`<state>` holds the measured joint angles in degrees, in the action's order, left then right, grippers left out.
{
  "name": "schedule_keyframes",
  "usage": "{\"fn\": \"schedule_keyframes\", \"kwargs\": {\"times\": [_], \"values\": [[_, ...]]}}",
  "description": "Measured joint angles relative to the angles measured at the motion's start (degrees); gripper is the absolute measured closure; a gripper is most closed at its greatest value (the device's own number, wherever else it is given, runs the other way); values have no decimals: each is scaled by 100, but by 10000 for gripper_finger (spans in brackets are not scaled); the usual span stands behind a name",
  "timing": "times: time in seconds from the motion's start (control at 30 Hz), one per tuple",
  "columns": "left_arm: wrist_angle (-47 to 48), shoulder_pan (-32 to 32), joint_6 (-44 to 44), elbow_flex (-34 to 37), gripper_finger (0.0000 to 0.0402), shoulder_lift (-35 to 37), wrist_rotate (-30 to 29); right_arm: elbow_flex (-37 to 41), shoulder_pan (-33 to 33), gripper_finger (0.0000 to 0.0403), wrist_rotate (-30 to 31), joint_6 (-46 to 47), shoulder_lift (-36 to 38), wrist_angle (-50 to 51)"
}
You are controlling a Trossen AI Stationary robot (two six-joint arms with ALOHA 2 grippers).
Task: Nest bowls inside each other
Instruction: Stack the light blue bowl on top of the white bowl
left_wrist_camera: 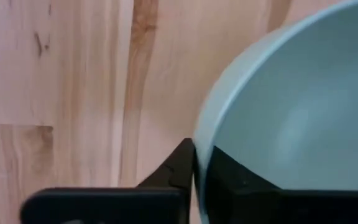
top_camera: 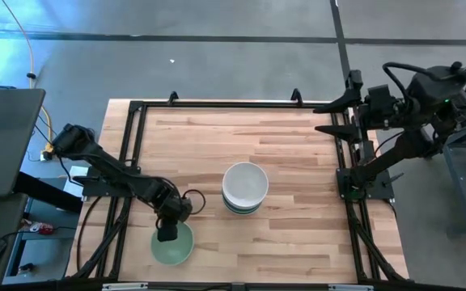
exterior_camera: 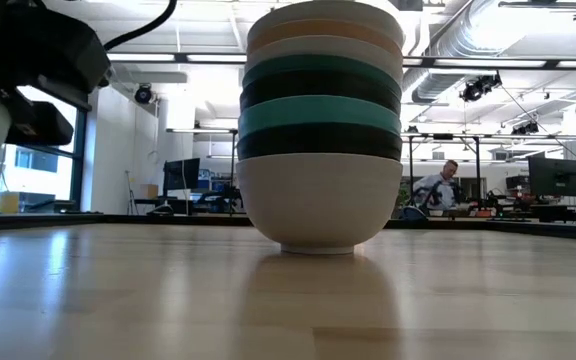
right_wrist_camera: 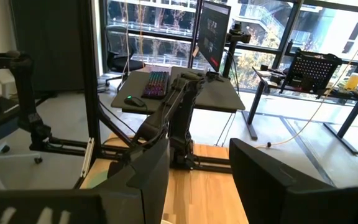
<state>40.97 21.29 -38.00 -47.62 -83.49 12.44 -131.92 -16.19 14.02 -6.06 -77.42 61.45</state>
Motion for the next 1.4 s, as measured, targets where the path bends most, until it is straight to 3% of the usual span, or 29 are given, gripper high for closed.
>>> {"fn": "schedule_keyframes", "kwargs": {"times": [0.3,0.53,0.8,1.03,1.23,1.4], "values": [[645,-279,177,-383,398,86,250,0,0,242,0,69,-7,108],[1766,-831,933,-1365,398,88,218,0,0,242,-2,316,-16,418],[3325,-1737,1843,-3079,400,88,-220,0,0,242,-2,484,-27,737],[3960,-2574,2193,-4721,400,-80,-597,0,1,242,-3,506,-27,871],[4728,-3001,2709,-6383,400,-1053,-843,0,0,242,-2,467,-29,884],[4897,-3203,3183,-7705,400,-2073,-628,0,2,242,-4,509,-29,979]]}}
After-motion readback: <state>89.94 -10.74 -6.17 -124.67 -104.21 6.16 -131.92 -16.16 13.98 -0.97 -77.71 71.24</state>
